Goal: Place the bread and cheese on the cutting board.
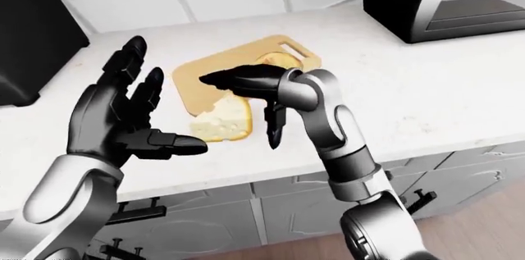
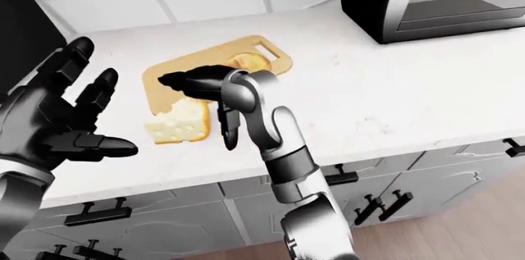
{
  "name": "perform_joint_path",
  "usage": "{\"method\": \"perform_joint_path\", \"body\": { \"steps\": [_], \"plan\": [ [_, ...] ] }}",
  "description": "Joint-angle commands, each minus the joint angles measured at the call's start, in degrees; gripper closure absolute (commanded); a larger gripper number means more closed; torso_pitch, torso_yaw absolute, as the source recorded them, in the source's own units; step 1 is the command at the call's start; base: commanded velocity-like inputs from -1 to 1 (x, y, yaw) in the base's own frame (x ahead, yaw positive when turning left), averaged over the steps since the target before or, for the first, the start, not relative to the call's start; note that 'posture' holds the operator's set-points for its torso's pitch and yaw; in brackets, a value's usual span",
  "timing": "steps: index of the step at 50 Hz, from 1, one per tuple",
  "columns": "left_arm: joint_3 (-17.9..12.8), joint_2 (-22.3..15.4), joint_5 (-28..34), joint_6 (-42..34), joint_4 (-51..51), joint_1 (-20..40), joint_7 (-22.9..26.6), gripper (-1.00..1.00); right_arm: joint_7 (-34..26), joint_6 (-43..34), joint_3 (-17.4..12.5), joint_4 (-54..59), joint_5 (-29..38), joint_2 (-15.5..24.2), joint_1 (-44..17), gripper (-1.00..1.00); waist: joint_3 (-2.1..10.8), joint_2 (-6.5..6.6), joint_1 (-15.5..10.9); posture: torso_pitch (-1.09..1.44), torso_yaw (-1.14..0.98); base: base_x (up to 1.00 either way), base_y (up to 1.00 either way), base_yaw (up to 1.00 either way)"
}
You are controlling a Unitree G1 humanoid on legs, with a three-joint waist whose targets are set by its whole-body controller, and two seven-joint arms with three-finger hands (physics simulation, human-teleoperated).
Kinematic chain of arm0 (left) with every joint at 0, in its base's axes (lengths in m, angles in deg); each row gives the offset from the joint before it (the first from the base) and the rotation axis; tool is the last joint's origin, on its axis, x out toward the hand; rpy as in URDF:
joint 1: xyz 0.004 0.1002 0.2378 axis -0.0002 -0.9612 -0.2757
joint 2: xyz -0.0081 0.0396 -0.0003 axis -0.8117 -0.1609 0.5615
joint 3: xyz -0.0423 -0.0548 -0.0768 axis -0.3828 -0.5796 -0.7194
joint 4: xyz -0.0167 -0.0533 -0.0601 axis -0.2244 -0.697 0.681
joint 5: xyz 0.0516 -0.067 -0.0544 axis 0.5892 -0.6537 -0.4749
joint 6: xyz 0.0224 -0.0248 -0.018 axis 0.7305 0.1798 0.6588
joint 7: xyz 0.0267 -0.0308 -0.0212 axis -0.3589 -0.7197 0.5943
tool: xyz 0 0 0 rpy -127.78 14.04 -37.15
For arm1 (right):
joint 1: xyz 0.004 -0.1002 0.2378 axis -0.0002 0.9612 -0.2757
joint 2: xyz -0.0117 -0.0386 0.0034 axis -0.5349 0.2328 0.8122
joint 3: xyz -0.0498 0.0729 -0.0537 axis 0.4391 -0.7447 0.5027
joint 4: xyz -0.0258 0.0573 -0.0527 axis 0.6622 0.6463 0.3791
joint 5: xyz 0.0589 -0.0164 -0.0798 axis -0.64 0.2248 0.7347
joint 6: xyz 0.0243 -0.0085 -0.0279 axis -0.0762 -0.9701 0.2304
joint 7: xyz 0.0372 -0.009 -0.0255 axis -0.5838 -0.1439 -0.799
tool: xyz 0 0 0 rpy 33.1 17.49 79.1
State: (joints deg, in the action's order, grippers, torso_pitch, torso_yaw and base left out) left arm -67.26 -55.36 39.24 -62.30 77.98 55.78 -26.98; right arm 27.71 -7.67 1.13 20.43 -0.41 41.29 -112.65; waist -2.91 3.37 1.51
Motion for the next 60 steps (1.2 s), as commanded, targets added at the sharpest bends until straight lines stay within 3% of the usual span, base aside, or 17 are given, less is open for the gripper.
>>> {"method": "perform_joint_path", "body": {
  "steps": [1, 11, 27, 29, 31, 32, 45, 52, 60],
  "plan": [
    [-0.76, -0.65, 0.08, 1.85, 1.28, 1.12, -0.02, -1.00, 2.25, 0.44, -0.79, -1.74, -0.07, -0.17, -2.33, -0.74, 1.59, 0.34, 0.07, 0.00, 0.00, 0.00, 0.00, 0.00],
    [-0.80, -0.39, 0.04, 2.10, 1.53, 0.63, 0.14, -1.00, 5.60, 1.14, -0.46, 2.67, 0.60, -1.86, -5.08, -0.66, 1.72, 0.58, 0.14, 0.00, 0.00, 0.00, 0.00, 0.00],
    [-1.00, -0.04, 0.13, 2.49, 1.67, -0.04, 0.43, -1.00, 10.96, 4.04, 0.41, 5.73, 2.16, -3.41, -4.31, -0.42, 1.72, 0.71, 0.09, 0.00, 0.00, 0.00, 0.00, 0.00],
    [-0.89, -0.05, 0.24, 2.63, 1.61, -0.12, 0.48, -1.00, 11.27, 4.30, 0.44, 5.78, 2.28, -3.47, -4.18, -0.25, 1.72, 0.72, 0.09, 0.00, 0.00, 0.00, 0.00, 0.00],
    [-0.81, 0.00, 0.31, 2.71, 1.59, -0.15, 0.55, -1.00, 11.99, 4.84, 0.27, 6.11, 2.26, -3.39, -4.70, 0.66, 1.72, 0.71, 0.09, 0.00, 0.00, 0.00, 0.00, 0.00],
    [-0.83, -0.02, 0.29, 2.64, 1.63, -0.08, 0.51, -1.00, 12.01, 4.71, 0.05, 6.20, 2.07, -3.40, -5.24, 1.00, 1.74, 0.72, 0.10, 0.00, 0.00, 0.00, 0.00, 0.00],
    [-0.73, 0.57, 0.80, 3.17, 2.01, -1.14, 1.21, -1.00, 14.00, 5.10, -0.16, 7.42, 1.49, -3.39, -7.28, 1.00, 1.68, 0.64, 0.05, 0.00, 0.00, 0.00, 0.00, 0.00],
    [-1.05, 0.65, 0.67, 2.80, 2.11, -0.98, 1.27, -1.00, 18.66, 4.83, -1.79, 14.77, -0.49, -1.65, -16.13, 1.00, 1.67, 0.69, 0.10, 0.00, 0.00, 0.00, 0.00, 0.00],
    [-1.14, 0.47, 0.36, 2.74, 1.90, -0.72, 1.05, -1.00, 31.58, 10.23, -3.05, 40.52, 0.17, 2.68, -31.98, 1.00, 1.69, 0.88, 0.24, 0.00, 0.00, 0.00, 0.00, 0.00]
  ]
}}
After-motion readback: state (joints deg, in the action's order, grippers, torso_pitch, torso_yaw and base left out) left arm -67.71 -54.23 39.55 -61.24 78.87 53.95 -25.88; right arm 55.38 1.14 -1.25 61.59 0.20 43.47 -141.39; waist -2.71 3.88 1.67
